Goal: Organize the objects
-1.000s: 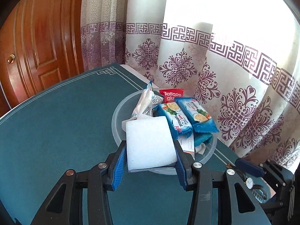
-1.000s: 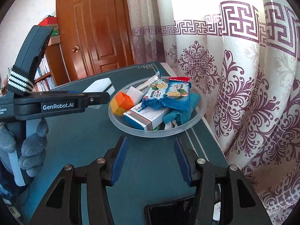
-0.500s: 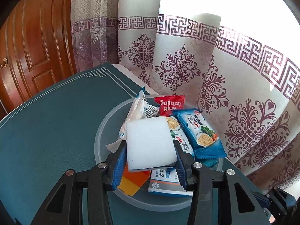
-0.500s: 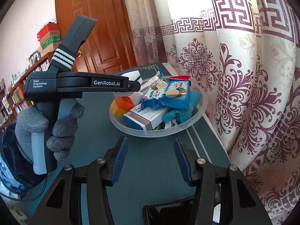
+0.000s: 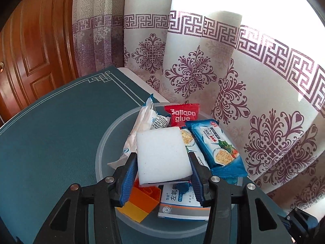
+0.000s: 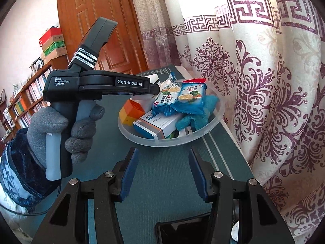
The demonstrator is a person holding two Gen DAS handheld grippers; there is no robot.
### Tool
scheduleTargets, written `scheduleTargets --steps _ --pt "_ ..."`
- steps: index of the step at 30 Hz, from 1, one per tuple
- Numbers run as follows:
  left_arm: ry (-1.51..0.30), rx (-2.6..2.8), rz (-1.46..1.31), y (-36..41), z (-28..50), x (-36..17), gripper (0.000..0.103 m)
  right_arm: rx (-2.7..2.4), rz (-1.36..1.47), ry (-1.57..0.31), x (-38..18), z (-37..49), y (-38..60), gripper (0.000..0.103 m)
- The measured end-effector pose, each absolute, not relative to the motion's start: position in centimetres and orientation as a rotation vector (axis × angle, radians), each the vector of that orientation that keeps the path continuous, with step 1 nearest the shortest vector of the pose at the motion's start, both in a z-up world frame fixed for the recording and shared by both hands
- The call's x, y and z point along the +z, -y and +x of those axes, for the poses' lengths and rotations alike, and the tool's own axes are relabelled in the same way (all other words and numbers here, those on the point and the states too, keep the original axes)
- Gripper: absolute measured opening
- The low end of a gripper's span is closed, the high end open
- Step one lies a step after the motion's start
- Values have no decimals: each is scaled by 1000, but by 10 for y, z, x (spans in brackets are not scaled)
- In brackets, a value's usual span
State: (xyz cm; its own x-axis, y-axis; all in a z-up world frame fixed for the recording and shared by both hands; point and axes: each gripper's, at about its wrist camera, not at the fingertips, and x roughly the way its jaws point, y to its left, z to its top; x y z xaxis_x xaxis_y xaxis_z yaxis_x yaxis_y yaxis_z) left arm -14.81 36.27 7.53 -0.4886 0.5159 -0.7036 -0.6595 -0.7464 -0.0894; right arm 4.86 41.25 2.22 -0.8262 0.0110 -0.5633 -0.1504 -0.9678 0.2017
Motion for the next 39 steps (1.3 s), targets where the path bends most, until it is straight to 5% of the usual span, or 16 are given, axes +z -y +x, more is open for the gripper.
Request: scheduleTargets --steps 3,17,26,39 --pt "-267 2219 -959 -365 -141 75 74 2901 -894 -361 22 48 -412 53" --pt "-281 2293 -903 -344 -118 87 103 2907 -883 -363 26 51 -410 53" --pt "-403 2502 -844 -321 -97 95 103 2876 -870 -362 30 51 -411 80" --pt "-403 2631 -811 -299 -70 108 103 2805 -897 -251 45 37 -419 94"
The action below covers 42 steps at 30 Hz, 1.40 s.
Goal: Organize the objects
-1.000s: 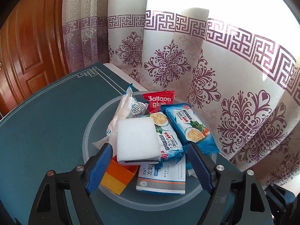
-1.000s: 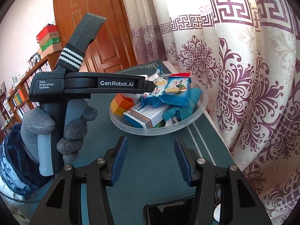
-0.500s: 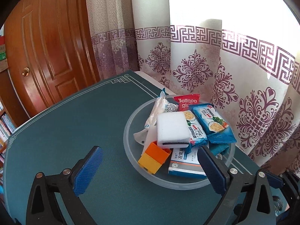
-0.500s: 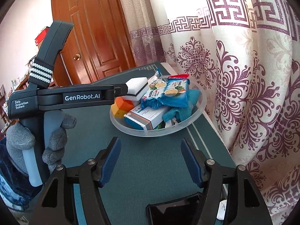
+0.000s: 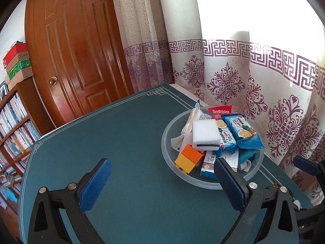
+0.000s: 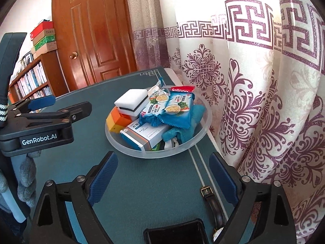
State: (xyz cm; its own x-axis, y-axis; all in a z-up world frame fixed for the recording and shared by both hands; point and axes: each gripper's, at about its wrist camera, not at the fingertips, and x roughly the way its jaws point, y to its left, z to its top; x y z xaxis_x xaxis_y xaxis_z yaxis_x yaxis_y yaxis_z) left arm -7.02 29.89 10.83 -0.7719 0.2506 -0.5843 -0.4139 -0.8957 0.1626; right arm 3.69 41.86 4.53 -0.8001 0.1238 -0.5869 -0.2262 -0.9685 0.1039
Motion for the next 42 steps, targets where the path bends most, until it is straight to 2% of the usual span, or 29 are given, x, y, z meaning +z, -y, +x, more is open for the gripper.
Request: scheduleTargets --steps 8,27,42 --pt "-410 2627 -852 -295 -63 104 103 2777 -919 -167 45 36 -419 101" --pt "-453 2612 -874 -293 -51 95 103 2751 -937 -75 45 35 -416 101" --pt "-475 2583 -888 -299 -49 87 103 2738 -957 -74 41 34 -416 101"
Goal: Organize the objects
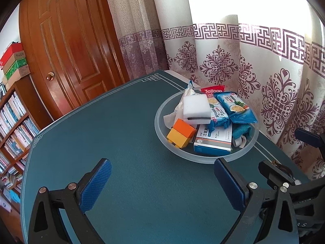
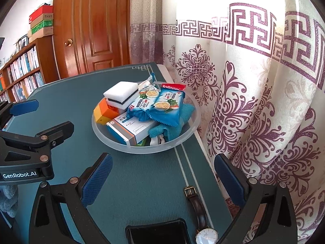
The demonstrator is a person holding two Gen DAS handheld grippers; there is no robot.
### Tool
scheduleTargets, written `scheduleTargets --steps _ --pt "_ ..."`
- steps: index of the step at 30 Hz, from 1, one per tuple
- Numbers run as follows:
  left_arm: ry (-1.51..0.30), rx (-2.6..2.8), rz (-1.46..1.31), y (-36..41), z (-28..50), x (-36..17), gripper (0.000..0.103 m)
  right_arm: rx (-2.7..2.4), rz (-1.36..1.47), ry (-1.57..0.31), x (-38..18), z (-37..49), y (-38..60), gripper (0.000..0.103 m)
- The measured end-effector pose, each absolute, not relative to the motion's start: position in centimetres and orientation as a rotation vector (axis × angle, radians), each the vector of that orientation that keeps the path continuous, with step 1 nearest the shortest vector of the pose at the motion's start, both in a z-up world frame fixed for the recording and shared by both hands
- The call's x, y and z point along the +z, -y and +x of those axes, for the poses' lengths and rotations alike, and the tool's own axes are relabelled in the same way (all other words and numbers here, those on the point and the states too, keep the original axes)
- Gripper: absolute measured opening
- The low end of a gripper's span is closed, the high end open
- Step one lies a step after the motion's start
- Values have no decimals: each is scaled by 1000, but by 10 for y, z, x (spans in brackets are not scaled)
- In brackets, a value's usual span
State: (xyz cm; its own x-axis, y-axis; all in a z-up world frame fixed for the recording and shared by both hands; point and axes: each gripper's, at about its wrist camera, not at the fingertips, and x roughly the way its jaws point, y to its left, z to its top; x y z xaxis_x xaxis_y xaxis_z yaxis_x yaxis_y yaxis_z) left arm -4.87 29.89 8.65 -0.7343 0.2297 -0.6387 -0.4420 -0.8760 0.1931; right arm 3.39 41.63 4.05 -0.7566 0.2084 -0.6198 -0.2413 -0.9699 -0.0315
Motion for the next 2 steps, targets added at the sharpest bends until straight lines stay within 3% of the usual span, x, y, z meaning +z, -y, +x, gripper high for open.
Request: scheduleTargets --steps 2 --pt "-476 2582 -894 -298 -49 86 103 2738 -965 -75 39 32 -416 101"
